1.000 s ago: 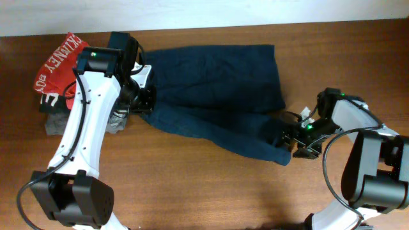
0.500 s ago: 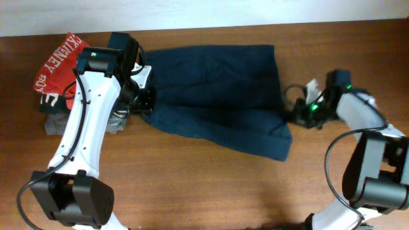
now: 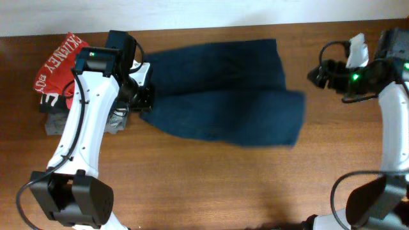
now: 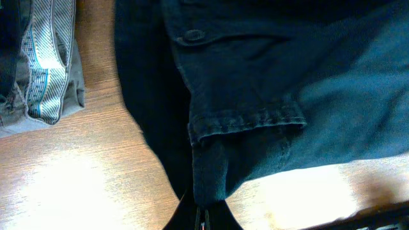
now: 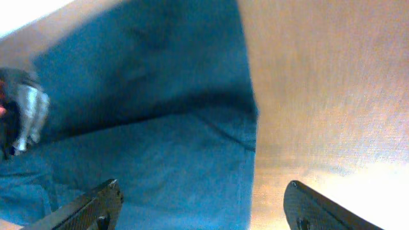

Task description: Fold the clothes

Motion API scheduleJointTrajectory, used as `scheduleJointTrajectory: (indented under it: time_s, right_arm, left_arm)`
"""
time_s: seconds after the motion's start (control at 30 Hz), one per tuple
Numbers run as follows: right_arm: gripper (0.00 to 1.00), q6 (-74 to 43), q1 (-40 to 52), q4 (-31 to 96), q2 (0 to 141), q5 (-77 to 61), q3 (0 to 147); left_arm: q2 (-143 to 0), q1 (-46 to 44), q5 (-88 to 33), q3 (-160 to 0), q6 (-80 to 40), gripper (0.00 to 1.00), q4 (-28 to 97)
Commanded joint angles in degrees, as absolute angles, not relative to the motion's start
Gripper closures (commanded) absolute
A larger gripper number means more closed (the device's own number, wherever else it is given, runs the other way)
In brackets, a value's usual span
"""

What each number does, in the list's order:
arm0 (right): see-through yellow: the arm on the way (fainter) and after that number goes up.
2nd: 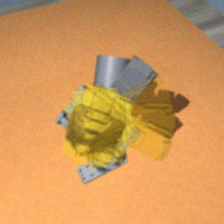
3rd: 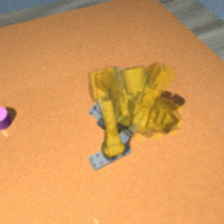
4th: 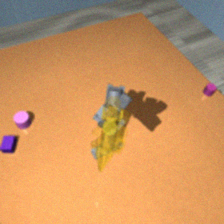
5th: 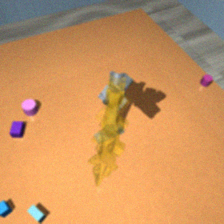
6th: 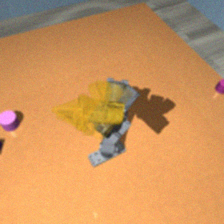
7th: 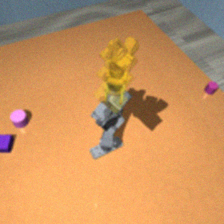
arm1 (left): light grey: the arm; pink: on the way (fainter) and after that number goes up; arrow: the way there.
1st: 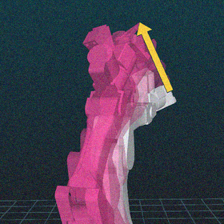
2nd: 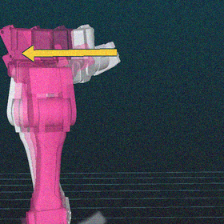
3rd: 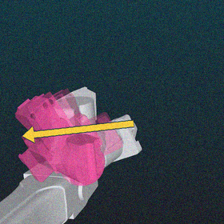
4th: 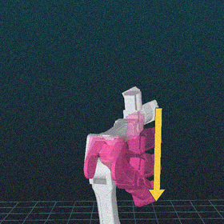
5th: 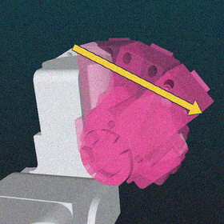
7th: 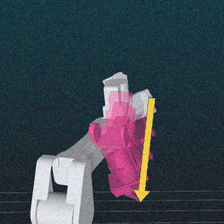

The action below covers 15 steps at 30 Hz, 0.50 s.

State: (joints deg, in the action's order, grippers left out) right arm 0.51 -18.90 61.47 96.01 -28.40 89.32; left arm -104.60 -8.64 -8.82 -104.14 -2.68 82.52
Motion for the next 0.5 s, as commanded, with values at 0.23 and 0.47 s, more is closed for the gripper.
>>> scheduleJointTrajectory:
  time_s: [0.23, 0.47]
  right_arm:
    - [0.24, 3.2, -17.6, 59.5, 100.8, -33.0, 62.7]
    - [0.27, 4.0, -13.1, 60.7, 100.8, -38.0, 56.8]
  left_arm:
    - [-104.5, -8.2, -9.6, -104.2, -3.2, 0.97, 82.0]
    - [-104.5, -8.2, -9.6, -104.2, -3.2, 0.96, 81.6]
